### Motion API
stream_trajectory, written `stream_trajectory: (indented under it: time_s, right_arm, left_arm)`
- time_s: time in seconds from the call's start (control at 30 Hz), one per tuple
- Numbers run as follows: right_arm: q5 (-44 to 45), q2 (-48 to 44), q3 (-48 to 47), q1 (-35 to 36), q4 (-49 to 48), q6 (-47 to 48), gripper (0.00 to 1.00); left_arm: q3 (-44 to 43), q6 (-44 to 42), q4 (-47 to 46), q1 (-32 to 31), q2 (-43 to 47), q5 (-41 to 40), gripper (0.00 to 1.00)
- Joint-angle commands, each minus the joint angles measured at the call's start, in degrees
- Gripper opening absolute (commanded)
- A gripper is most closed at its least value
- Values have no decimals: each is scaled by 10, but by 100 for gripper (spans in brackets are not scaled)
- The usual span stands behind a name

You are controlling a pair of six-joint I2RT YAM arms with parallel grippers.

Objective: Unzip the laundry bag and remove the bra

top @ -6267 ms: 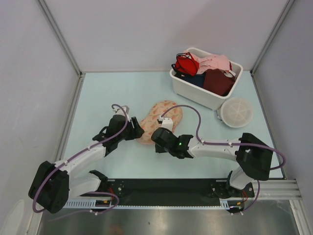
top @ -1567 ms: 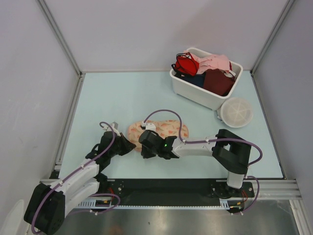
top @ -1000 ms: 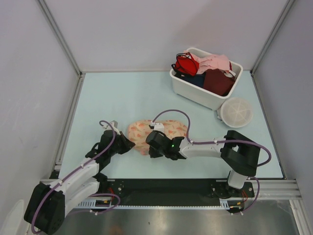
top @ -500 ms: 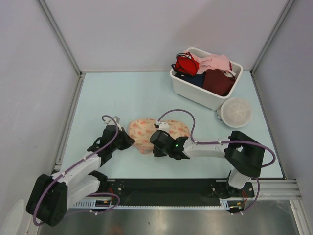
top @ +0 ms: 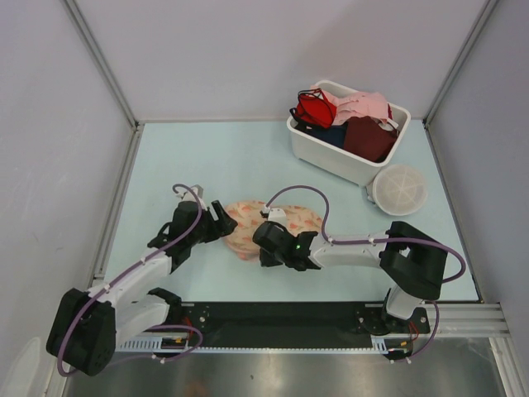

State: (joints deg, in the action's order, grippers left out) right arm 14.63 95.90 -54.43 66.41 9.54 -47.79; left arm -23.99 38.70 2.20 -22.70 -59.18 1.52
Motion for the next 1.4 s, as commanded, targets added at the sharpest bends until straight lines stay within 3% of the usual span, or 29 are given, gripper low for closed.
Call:
stream_trajectory:
  time_s: [0.0, 0.27, 0.63, 0.7, 0.73, 0.8, 0.83, 0.93, 1.03, 1.37]
  right_arm:
    - [16, -18, -20, 6, -1, 7, 0]
    - [21, -15, -37, 10, 2, 12, 0]
    - [20, -7, -50, 14, 11, 16, 0]
    - [17, -5, -51, 14, 11, 17, 0]
    - [17, -5, -52, 14, 11, 18, 0]
    - [16, -4, -54, 14, 13, 18, 0]
    - [16, -4, -53, 14, 12, 18, 0]
    - [17, -4, -52, 14, 14, 18, 0]
    - [19, -4, -51, 14, 15, 18, 0]
    - [34, -25, -40, 14, 27, 13, 0]
  left_arm:
    - [27, 13, 2, 4, 40, 10, 82]
    - [75, 38, -4, 5, 81, 35, 87]
    - [95, 74, -94, -2, 25, 79, 84]
    - [90, 72, -99, -3, 11, 81, 79]
    - [88, 72, -103, -3, 6, 82, 67]
    - [82, 69, -105, -3, 2, 82, 54]
    - [80, 68, -104, -3, 1, 82, 41]
    - [75, 67, -98, -3, 6, 76, 17]
    - [72, 63, -91, -3, 6, 69, 1]
    - [62, 52, -60, -3, 20, 39, 0]
